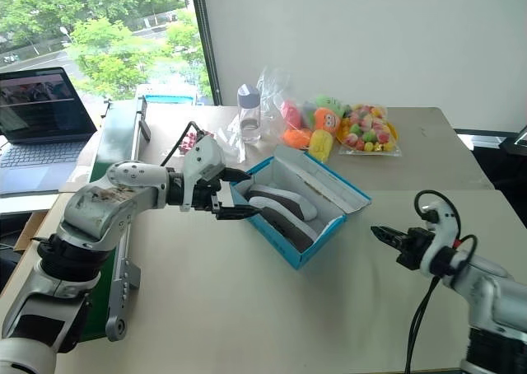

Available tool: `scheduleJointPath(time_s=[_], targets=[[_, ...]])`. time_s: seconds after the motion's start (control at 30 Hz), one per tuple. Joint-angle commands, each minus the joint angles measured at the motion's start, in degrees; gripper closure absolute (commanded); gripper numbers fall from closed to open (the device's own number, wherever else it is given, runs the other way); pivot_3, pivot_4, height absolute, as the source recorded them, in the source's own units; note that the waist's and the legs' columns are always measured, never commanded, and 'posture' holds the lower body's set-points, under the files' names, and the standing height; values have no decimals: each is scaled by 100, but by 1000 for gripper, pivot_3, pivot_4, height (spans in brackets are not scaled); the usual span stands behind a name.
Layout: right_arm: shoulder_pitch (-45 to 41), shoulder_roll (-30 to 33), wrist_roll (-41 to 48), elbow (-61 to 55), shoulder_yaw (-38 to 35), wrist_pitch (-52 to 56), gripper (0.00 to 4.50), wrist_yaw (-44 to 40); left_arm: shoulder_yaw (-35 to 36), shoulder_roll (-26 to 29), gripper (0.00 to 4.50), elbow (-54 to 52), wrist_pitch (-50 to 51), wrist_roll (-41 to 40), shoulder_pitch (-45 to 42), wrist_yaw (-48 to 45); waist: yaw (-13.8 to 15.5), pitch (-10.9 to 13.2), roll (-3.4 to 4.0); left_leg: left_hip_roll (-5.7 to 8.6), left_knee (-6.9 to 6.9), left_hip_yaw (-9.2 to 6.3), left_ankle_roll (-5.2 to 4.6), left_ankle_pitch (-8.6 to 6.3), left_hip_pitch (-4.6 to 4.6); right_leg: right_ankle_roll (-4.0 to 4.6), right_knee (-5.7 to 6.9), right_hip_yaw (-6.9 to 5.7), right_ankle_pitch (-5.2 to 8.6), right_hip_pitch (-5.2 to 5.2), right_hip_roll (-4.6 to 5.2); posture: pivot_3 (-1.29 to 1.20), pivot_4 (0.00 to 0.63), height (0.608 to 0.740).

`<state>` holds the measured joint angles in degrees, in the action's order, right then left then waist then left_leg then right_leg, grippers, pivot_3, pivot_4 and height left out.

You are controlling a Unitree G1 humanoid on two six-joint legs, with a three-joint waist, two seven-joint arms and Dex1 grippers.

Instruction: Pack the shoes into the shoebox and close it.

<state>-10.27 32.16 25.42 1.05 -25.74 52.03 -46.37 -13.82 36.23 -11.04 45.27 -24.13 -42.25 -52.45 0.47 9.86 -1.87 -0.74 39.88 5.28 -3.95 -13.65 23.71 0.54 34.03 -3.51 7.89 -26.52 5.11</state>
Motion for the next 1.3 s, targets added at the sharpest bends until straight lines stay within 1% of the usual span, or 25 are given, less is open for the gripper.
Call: scheduleJointPath(time_s=[0.03,0.13,0.17,0.2,0.33,0.47,0.57,0.67,0.73,0.9,0.97,1.17,1.3], targets=[[-326,-20,-265,845,345,-866,4460,70,239,88,0,-122,15,16,-121,18,1,1,2,1,-2,-1,-1,0,1,0,0,1,0,0,0,0,150,740],[-686,-4,-457,1726,666,-1399,4460,-36,323,145,0,-157,68,25,-88,58,4,4,6,2,-7,0,-6,-1,5,-5,-3,4,-2,-2,-1,0,150,740],[-829,-4,-516,2010,769,-1566,4460,-74,348,166,0,-162,70,34,-77,70,1,3,6,3,-7,1,-9,-3,6,-29,-4,4,-12,-2,-1,0,150,740],[-973,-20,-543,2251,833,-1699,4460,-99,359,186,0,-164,64,53,-70,76,-5,4,6,4,-7,2,-11,-4,6,-32,-5,5,-13,-2,-1,0,150,740],[-1474,-153,-607,2964,1047,-2297,4460,-188,390,180,0,-235,130,50,-6,142,-5,4,6,6,-7,2,-13,-5,6,-36,-6,7,-14,0,0,0,150,740],[-1804,-341,-682,3445,1047,-3218,4460,-103,394,141,0,-331,167,41,62,224,-11,4,6,6,-6,0,-12,-5,1,-36,-4,7,-14,4,-1,0,150,740],[-2019,-416,-477,3612,832,-3522,4460,-42,393,-6,0,-231,-13,268,14,547,-15,4,7,6,-6,0,-12,-4,1,-38,-3,7,-15,5,-1,0,150,740],[-2053,-484,-39,3189,626,-3374,4460,-245,432,-172,0,-108,-25,374,-56,777,-10,4,7,7,-5,1,-13,-4,2,-41,-4,10,-17,7,0,0,150,740],[-1929,-533,523,2411,489,-2993,4460,-513,422,-248,0,-99,-24,402,-81,825,-10,5,8,6,-6,0,-13,-4,2,-42,-4,9,-18,7,0,0,150,740],[-1740,-473,1329,1305,379,-2337,4460,-772,371,-274,0,-118,-21,438,-77,807,-33,6,10,2,-7,0,-12,-5,-3,-42,0,9,-18,7,-2,0,150,740],[-1710,-415,1559,1057,352,-2085,4460,-817,363,-287,0,-113,-16,444,-91,810,-22,6,10,2,-6,-1,-12,-4,-7,-42,2,8,-18,10,-1,0,150,740],[-1545,-86,1782,322,766,-1474,4460,-1134,415,-338,0,-57,-13,474,-163,879,16,6,10,3,-6,2,-11,-4,-15,-40,0,9,-17,15,2,0,150,740],[-1923,-53,1611,215,1215,-1277,4460,-1000,435,-375,0,-42,-34,507,-140,929,-1,6,10,2,-6,2,-11,-5,-16,-40,0,10,-17,15,0,0,150,740]])
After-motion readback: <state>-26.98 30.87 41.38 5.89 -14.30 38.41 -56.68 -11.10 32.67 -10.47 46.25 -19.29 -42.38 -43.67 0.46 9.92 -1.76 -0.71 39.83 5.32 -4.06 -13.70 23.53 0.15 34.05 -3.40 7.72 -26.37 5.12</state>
